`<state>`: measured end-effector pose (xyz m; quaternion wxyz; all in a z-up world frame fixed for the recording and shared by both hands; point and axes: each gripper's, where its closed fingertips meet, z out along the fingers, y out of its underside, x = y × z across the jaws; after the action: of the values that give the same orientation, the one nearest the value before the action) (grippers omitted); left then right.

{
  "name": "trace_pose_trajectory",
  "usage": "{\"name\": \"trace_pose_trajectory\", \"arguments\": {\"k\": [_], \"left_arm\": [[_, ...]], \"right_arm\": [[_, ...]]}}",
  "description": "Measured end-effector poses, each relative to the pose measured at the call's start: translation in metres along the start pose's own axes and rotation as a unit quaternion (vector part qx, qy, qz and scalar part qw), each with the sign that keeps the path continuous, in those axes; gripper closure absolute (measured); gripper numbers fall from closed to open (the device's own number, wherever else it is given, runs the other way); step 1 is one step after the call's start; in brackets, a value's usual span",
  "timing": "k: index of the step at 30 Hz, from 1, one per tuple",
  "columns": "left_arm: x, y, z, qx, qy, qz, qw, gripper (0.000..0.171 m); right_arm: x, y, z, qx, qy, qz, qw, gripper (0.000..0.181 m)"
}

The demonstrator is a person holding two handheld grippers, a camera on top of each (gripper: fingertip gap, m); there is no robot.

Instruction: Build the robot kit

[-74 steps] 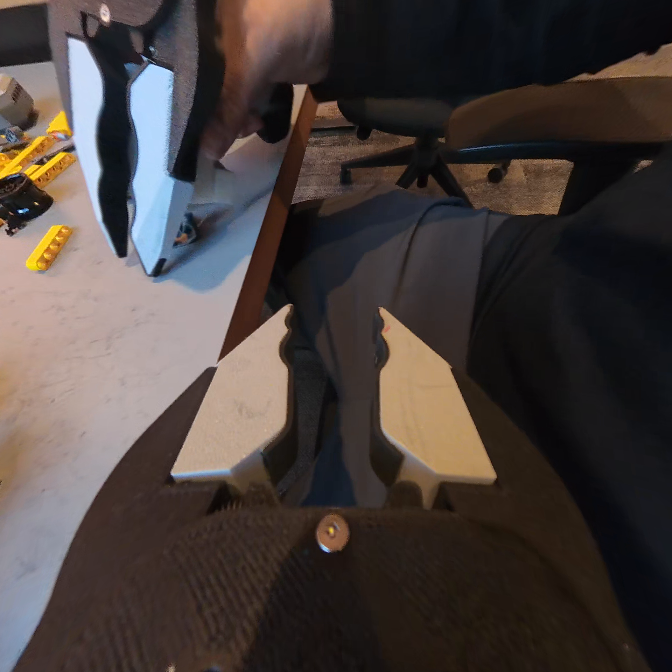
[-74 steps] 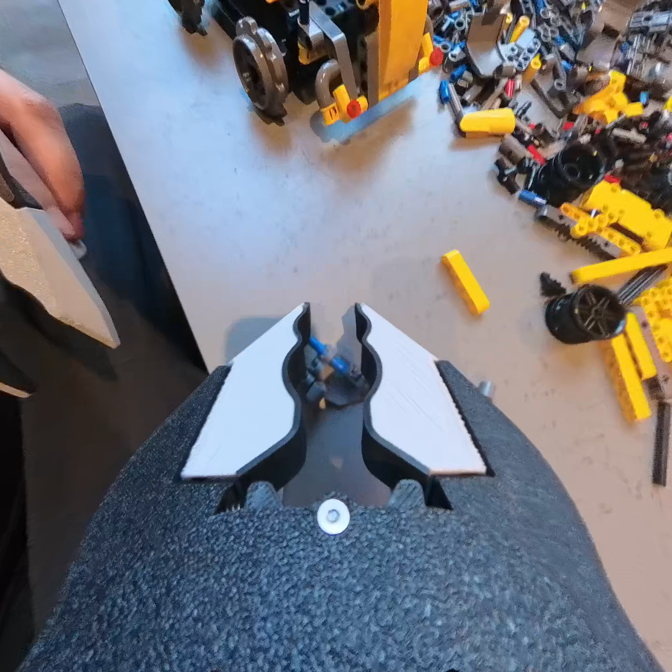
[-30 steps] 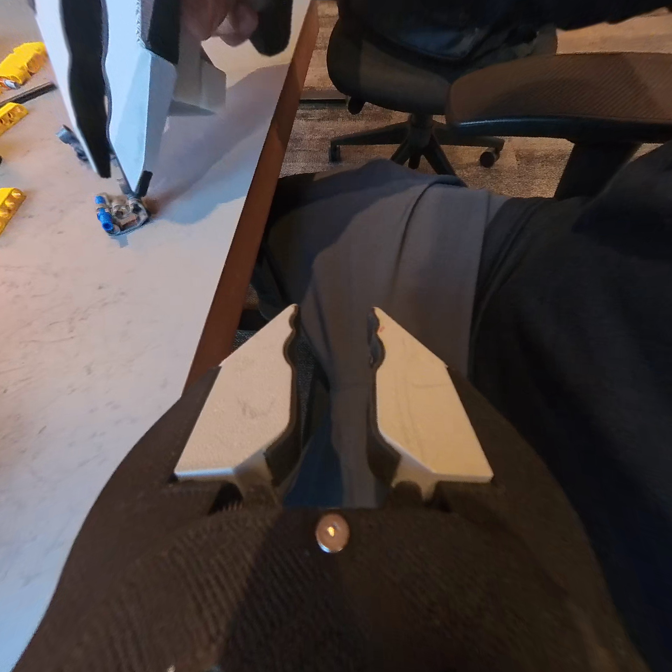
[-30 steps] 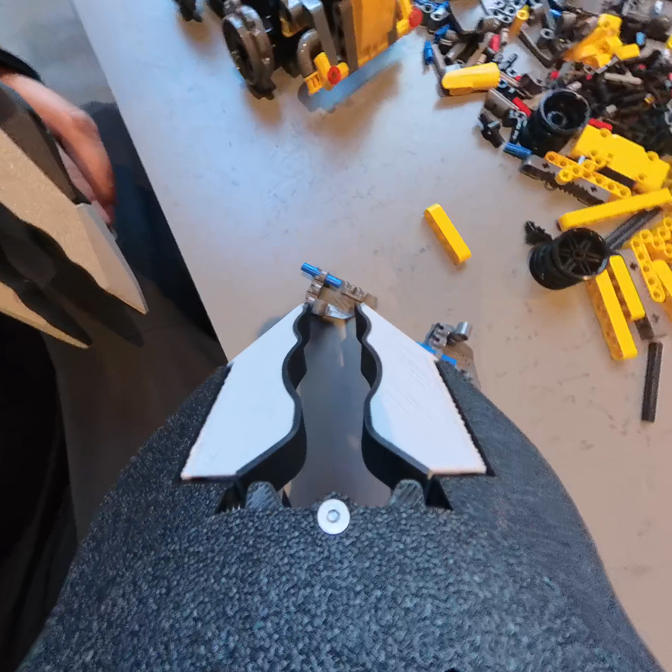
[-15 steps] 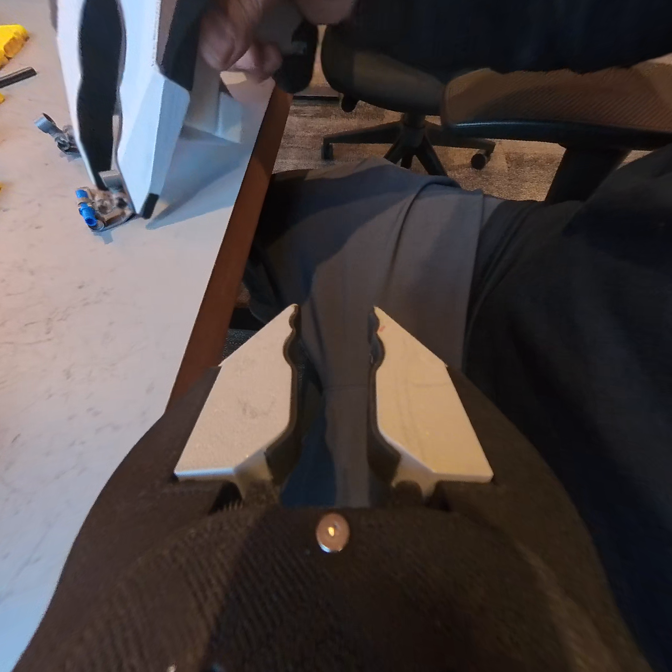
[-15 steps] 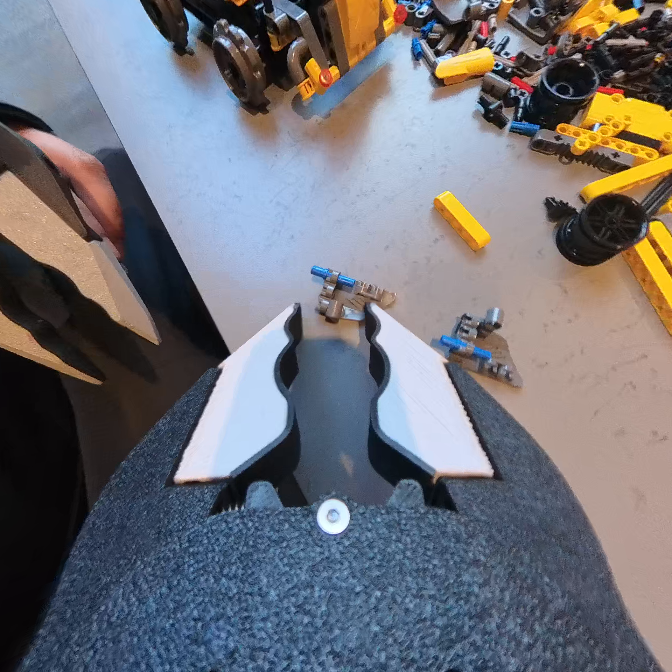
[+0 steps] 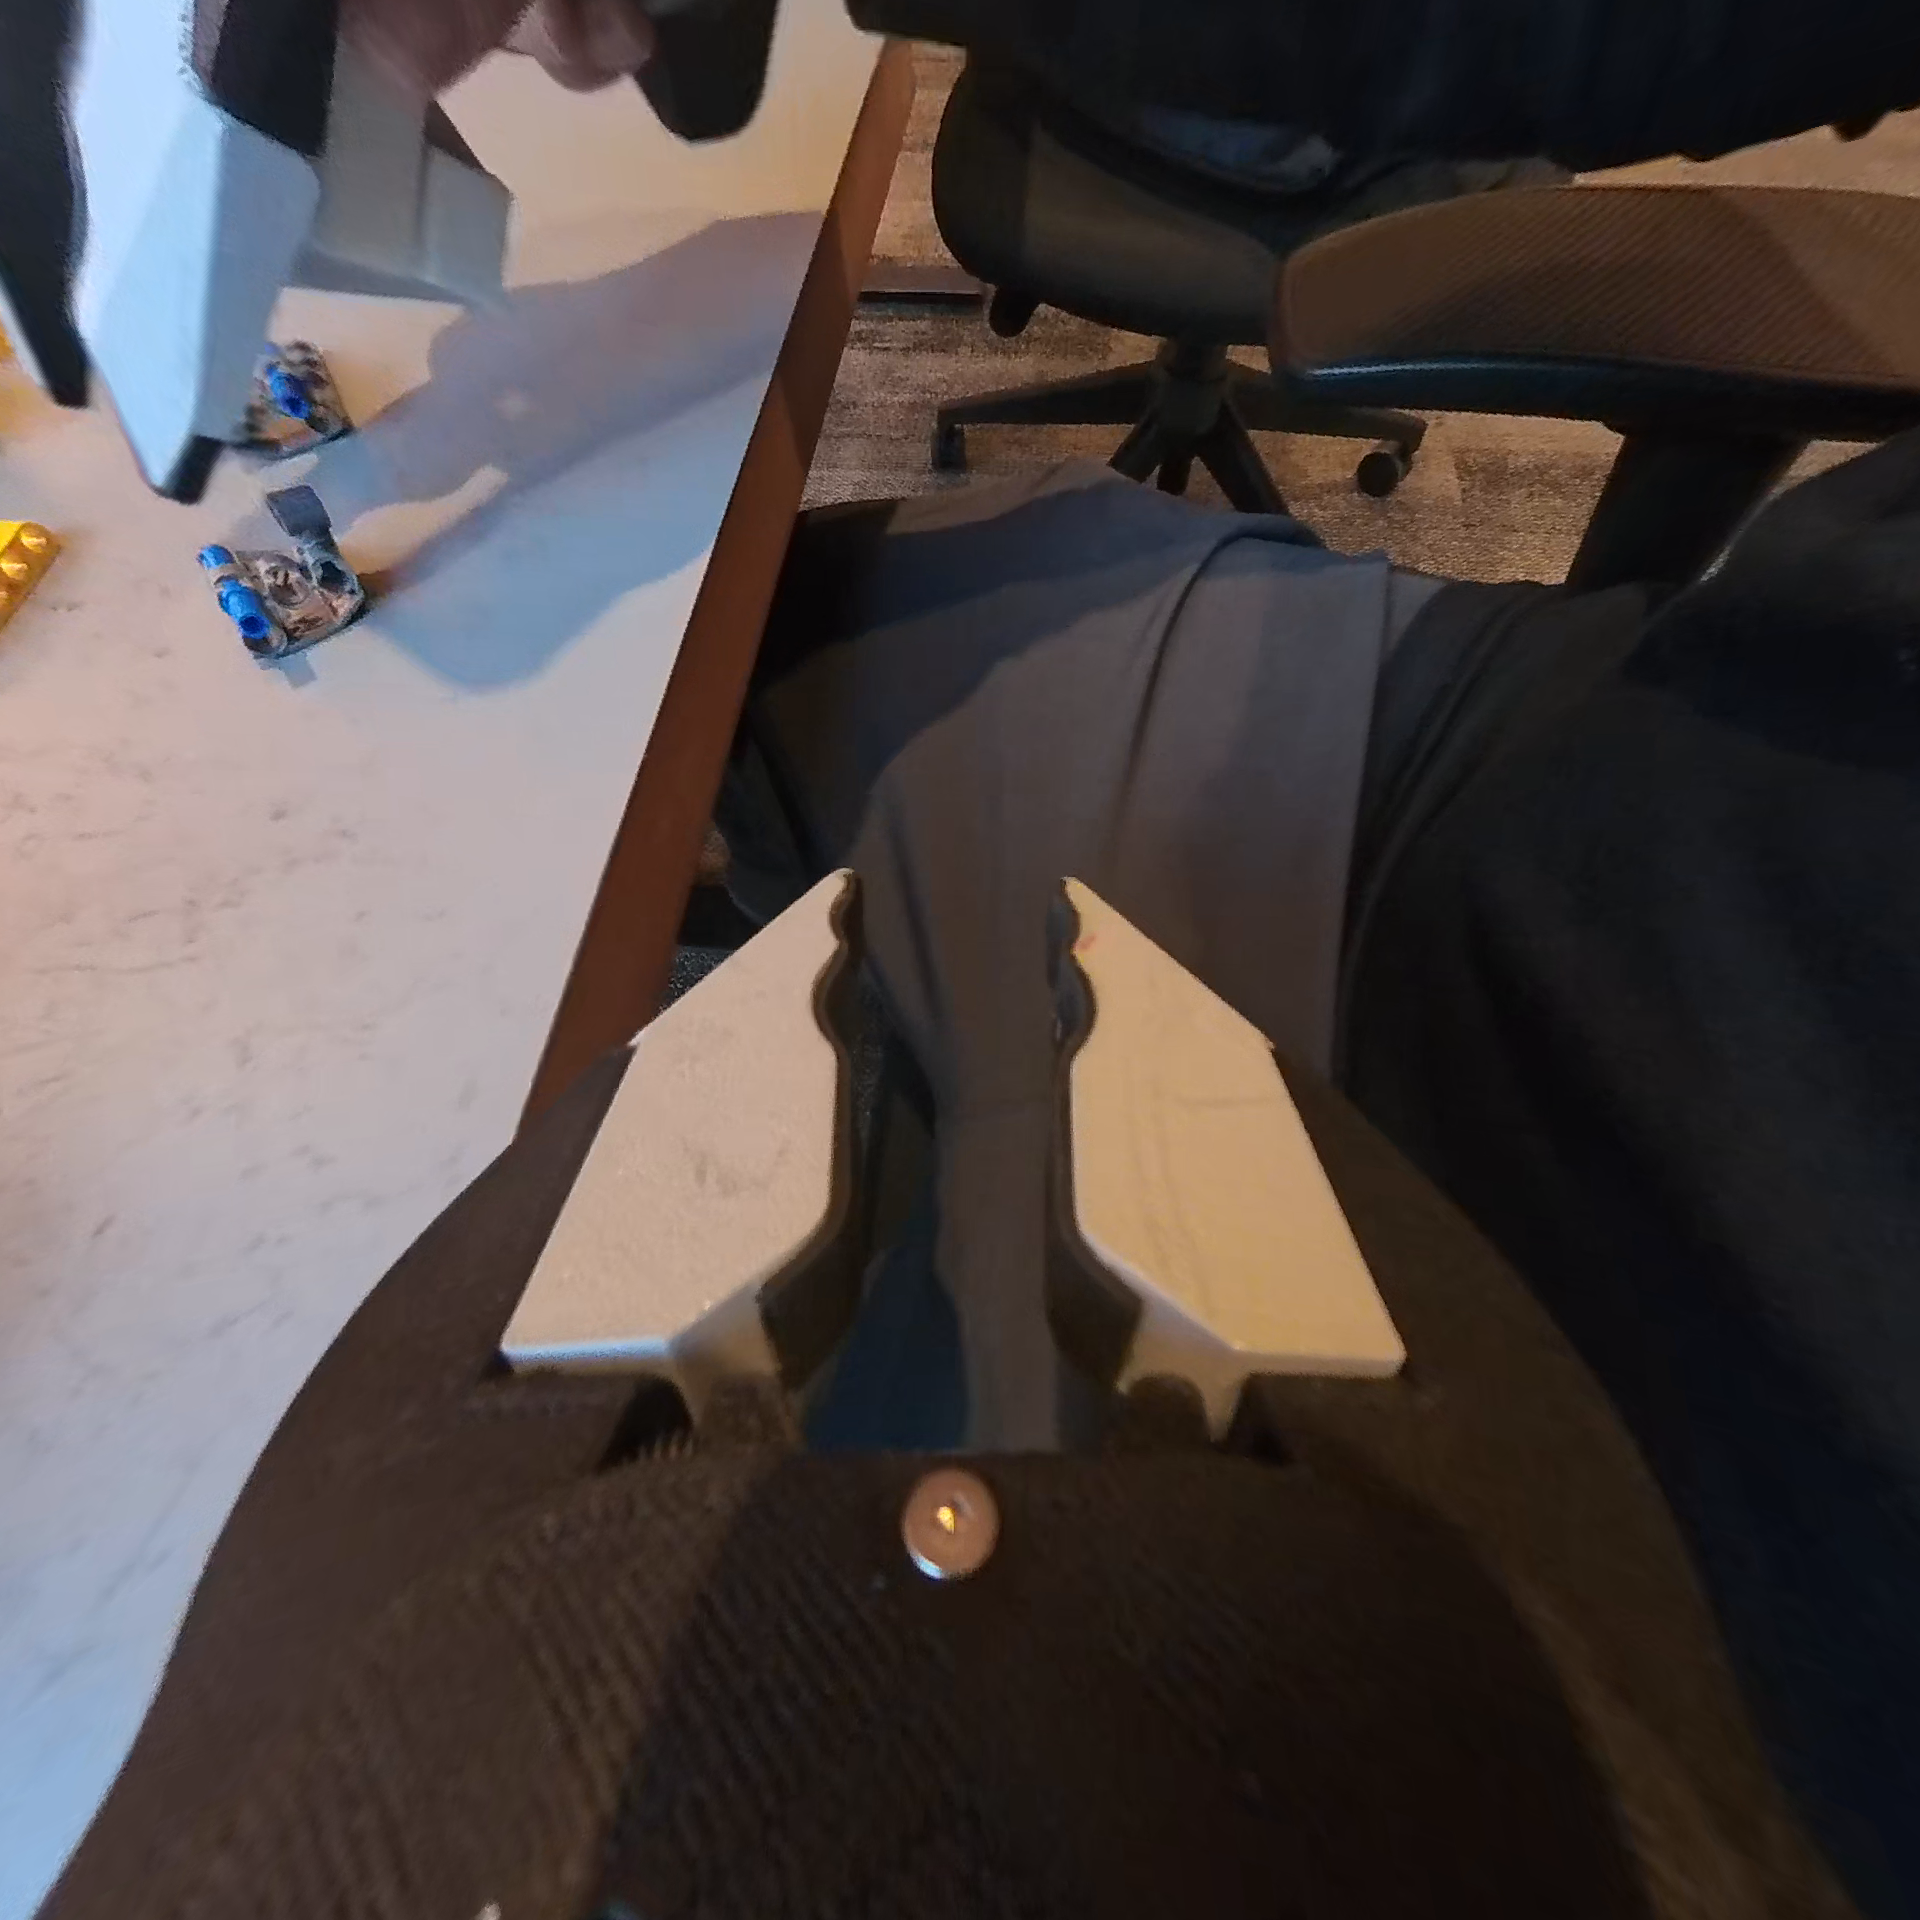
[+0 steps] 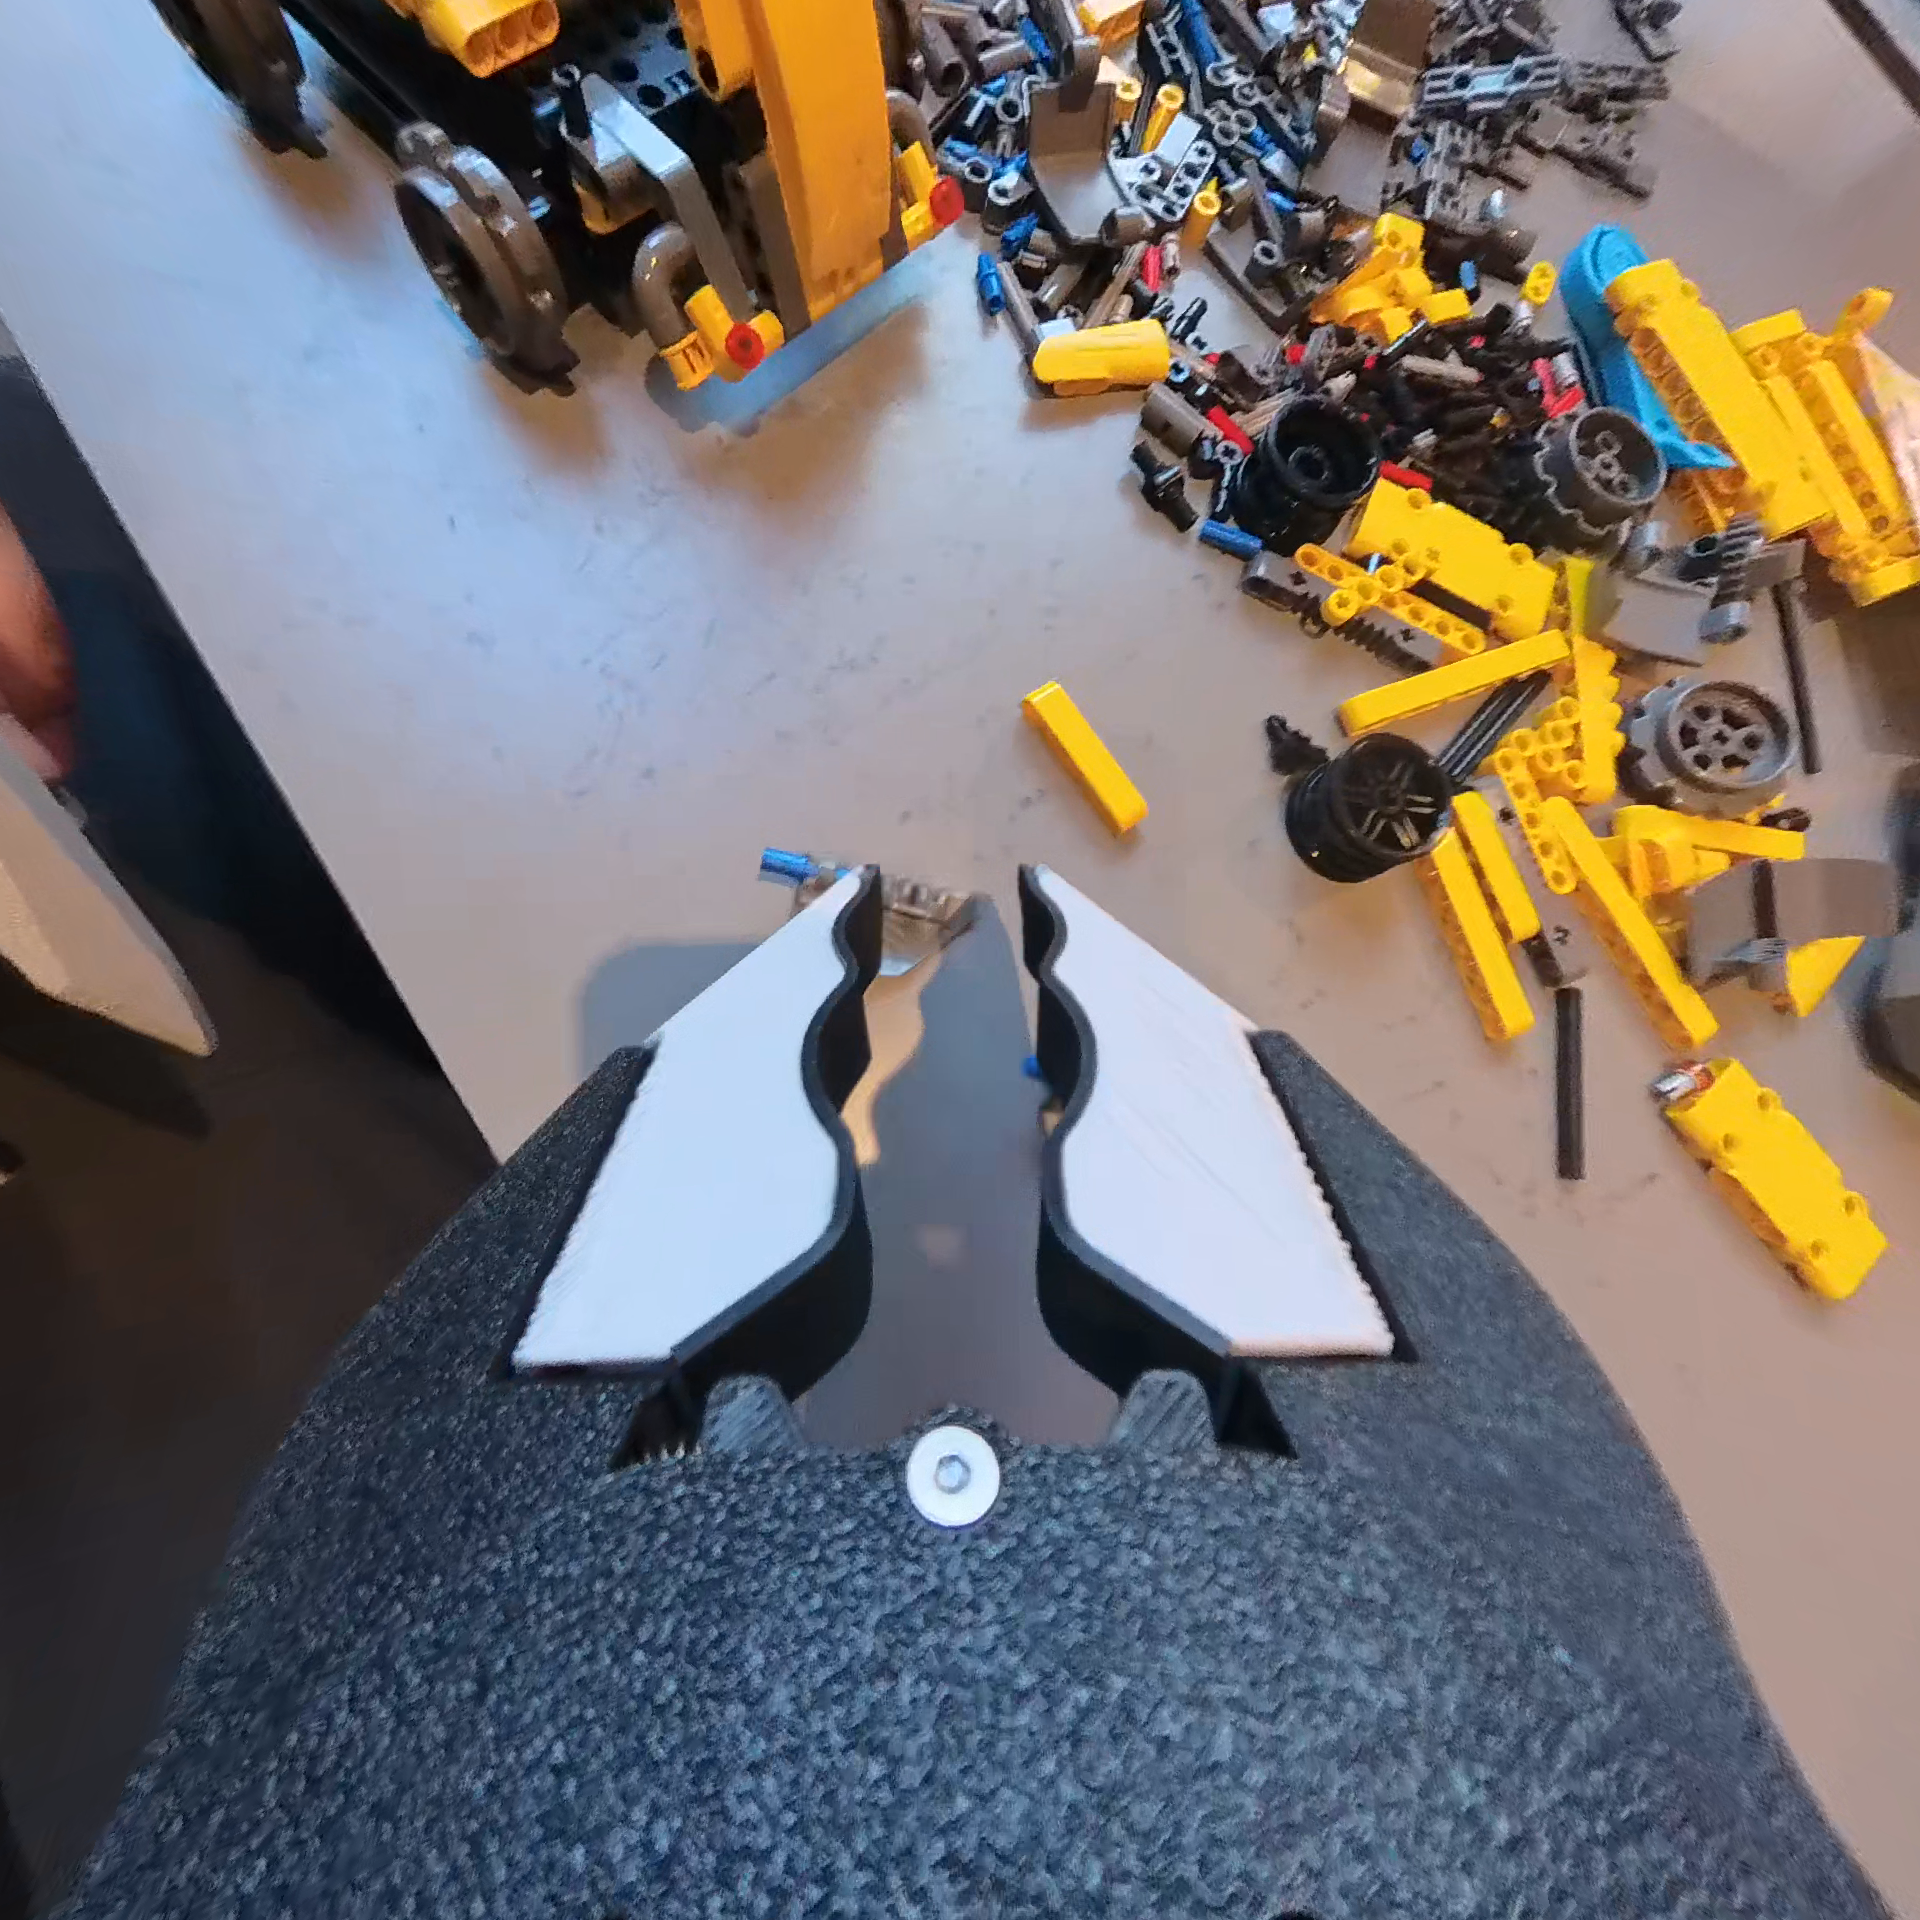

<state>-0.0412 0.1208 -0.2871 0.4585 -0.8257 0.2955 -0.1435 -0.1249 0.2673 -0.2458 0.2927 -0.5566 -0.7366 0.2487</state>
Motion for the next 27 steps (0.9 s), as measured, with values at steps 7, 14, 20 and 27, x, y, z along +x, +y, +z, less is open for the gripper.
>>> {"name": "trace_pose_trajectory", "arguments": {"k": [7, 14, 20, 27], "left_arm": [[0.003, 0.004, 0.005, -0.014, 0.001, 0.012, 1.0, 0.138], [0.0, 0.003, 0.0, -0.01, -0.002, 0.013, 1.0, 0.14], [0.005, 0.0, -0.001, -0.004, 0.007, 0.017, 1.0, 0.14], [0.006, 0.002, 0.0, -0.008, 0.011, 0.014, 1.0, 0.14]], "right_arm": [[0.022, -0.025, 0.02, -0.01, -0.019, -0.009, 1.0, 0.16], [0.028, -0.015, 0.049, -0.093, -0.066, -0.063, 0.992, 0.149], [0.01, -0.013, 0.056, -0.106, -0.139, -0.045, 0.984, 0.173], [-0.005, -0.012, 0.051, -0.102, -0.156, -0.058, 0.981, 0.173]]}}
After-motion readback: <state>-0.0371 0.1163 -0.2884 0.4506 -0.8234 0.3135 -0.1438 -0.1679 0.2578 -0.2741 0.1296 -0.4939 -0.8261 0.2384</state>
